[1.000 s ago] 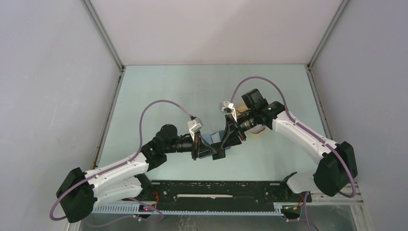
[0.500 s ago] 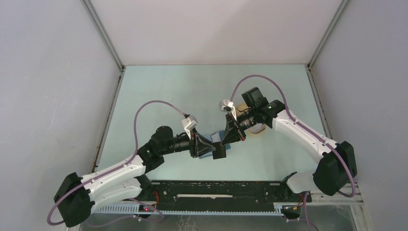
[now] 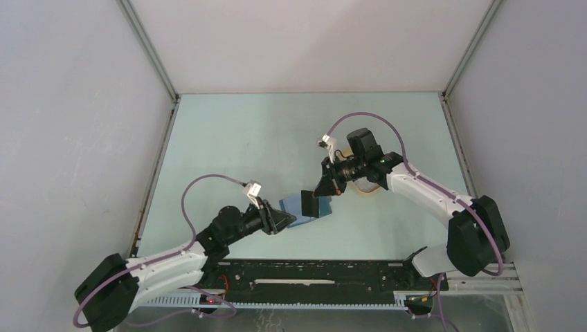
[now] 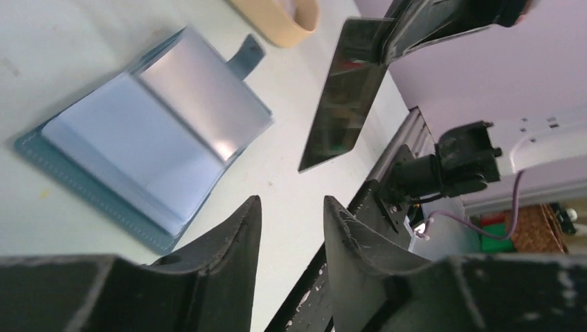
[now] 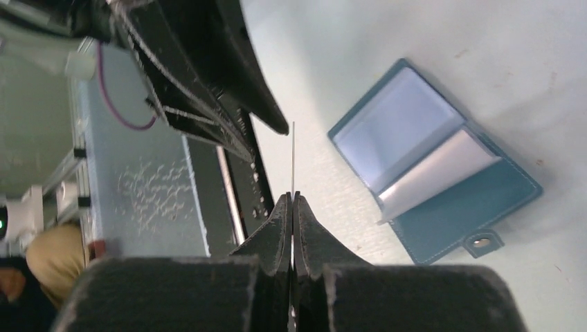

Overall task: Put the credit cards into the card holder
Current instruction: Insert the credit card into the card holder.

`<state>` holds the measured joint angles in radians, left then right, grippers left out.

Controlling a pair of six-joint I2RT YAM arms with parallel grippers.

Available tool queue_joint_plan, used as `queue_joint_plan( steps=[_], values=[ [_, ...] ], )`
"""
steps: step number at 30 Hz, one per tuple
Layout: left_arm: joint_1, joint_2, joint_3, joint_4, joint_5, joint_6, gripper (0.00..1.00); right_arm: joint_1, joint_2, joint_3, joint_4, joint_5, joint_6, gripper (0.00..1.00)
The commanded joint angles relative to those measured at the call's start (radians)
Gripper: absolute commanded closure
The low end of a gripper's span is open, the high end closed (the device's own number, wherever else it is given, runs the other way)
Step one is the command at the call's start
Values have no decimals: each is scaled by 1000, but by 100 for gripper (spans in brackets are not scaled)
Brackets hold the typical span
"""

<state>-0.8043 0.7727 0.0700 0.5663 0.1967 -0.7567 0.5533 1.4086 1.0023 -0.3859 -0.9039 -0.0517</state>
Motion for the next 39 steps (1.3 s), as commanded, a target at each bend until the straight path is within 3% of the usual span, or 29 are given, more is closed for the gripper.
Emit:
queue_joint_plan(
  steps=[1, 7, 13, 23, 31, 39],
  values=[
    [5, 107, -6, 200, -106, -150, 61, 12, 45, -10, 157, 164, 229, 100],
    [6, 299, 84, 205, -126, -153, 78, 18, 127, 4, 178, 288, 293, 100],
    [5, 478, 141, 192, -149, -188, 88, 17, 163, 9, 174, 331, 299, 100],
    [2, 565, 180, 71, -223, -202, 91, -6, 218, 19, 149, 333, 307, 100],
    [-34, 507, 242, -177, -343, -187, 91, -23, 230, 19, 143, 317, 312, 100],
    [-39, 508, 250, -200, -356, -185, 91, -32, 243, 19, 141, 283, 320, 100]
  ],
)
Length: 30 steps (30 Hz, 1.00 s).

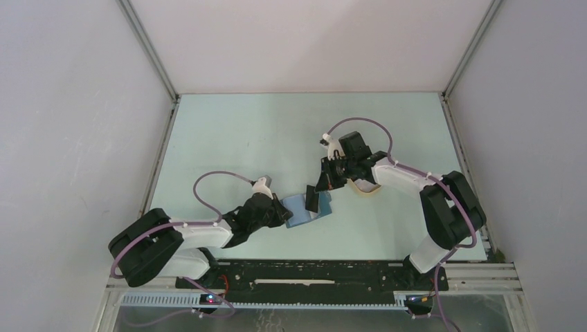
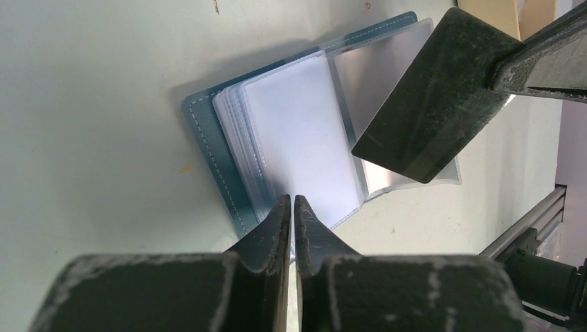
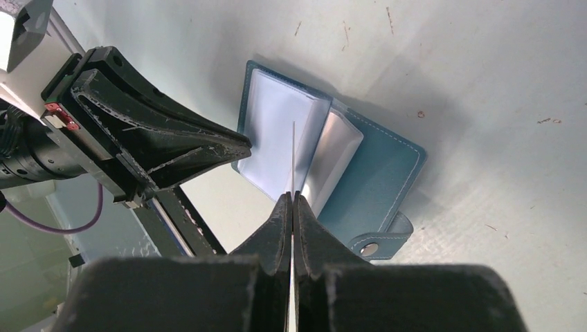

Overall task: Put the credit cards into the card holder
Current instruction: Insert the credit card into the card holder.

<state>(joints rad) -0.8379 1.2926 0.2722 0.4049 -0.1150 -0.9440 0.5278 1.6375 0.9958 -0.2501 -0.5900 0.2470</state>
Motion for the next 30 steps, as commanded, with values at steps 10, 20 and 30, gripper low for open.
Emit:
queue_joint_plan(
  steps=[10, 20, 30],
  values=[
    [-5, -8, 50, -42, -41, 7, 92, -16, 41, 26, -7, -12, 22, 100],
    [-4, -4, 53, -42, -37, 10, 92, -11, 75, 36, -25, -7, -7, 100],
    [-4, 5, 56, -39, -31, 17, 91, 20, 174, 111, -102, -10, -60, 100]
  ],
)
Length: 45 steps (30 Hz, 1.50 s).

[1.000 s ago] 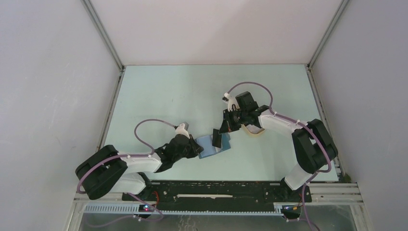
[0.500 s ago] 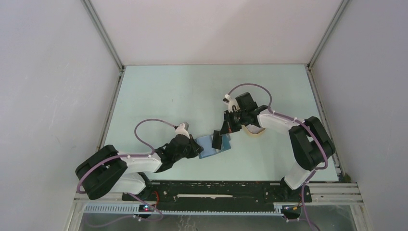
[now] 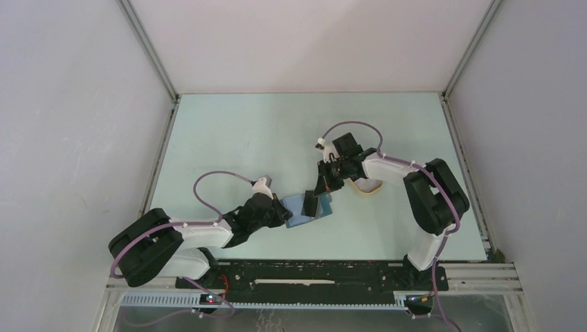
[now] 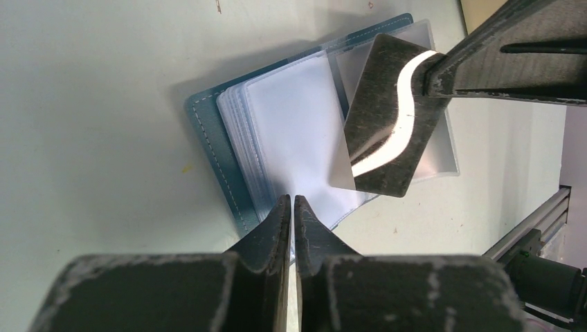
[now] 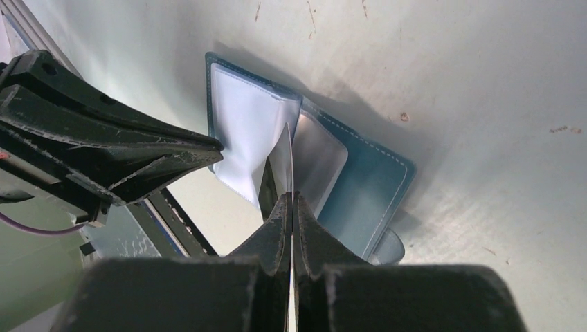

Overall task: Put the credit cards into the card holder
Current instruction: Insert the credit card into the card holder.

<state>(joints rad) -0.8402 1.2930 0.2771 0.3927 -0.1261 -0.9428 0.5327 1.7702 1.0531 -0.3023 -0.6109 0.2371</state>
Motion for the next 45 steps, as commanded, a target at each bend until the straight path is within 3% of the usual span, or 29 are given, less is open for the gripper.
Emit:
queue_joint_plan(
  steps=[1, 14, 45],
  values=[
    [-3, 5, 51, -26, -19, 17, 91, 16, 51, 63, -61, 9, -59, 100],
    [-2, 10, 56, -26, -20, 24, 91, 20, 150, 152, -173, -42, -173, 100],
    [-3, 30, 73, -31, -6, 38, 89, 63, 306, 328, -277, -151, -212, 100]
  ],
)
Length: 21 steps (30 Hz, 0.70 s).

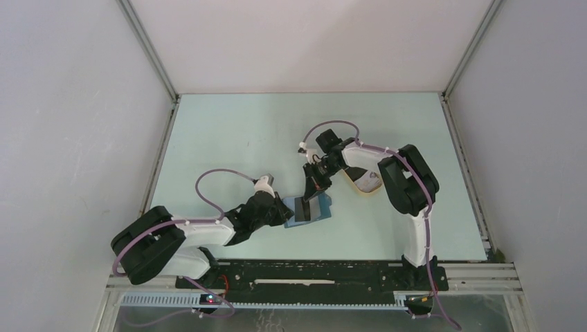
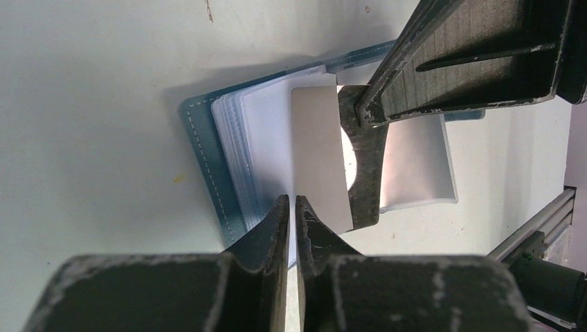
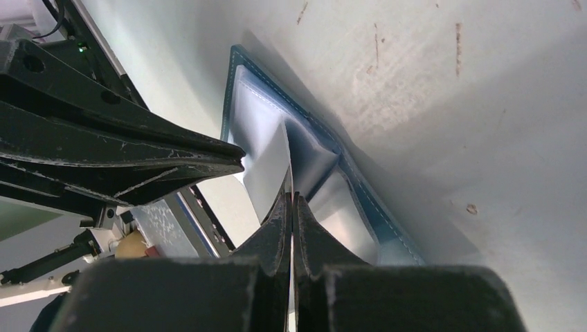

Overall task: Put the credit cards into the card holder
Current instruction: Insert the credit card into the card holder.

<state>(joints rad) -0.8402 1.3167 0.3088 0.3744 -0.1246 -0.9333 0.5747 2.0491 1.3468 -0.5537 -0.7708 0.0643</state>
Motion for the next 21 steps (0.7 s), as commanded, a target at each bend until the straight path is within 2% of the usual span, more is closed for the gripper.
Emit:
queue_joint_plan(
  steps=[1, 7, 16, 21],
  values=[
    [-2, 7, 42, -13, -7, 28, 89, 22, 29, 37, -27, 7, -41, 100],
    [-2, 10, 42, -12, -7, 30, 88, 26, 50, 62, -39, 0, -49, 97],
    [-2, 5, 38, -8, -6, 28, 87, 31, 55, 75, -46, 1, -52, 87],
    [-3, 4, 38, -5, 1, 30, 87, 35, 55, 76, -48, 4, -54, 86]
  ],
)
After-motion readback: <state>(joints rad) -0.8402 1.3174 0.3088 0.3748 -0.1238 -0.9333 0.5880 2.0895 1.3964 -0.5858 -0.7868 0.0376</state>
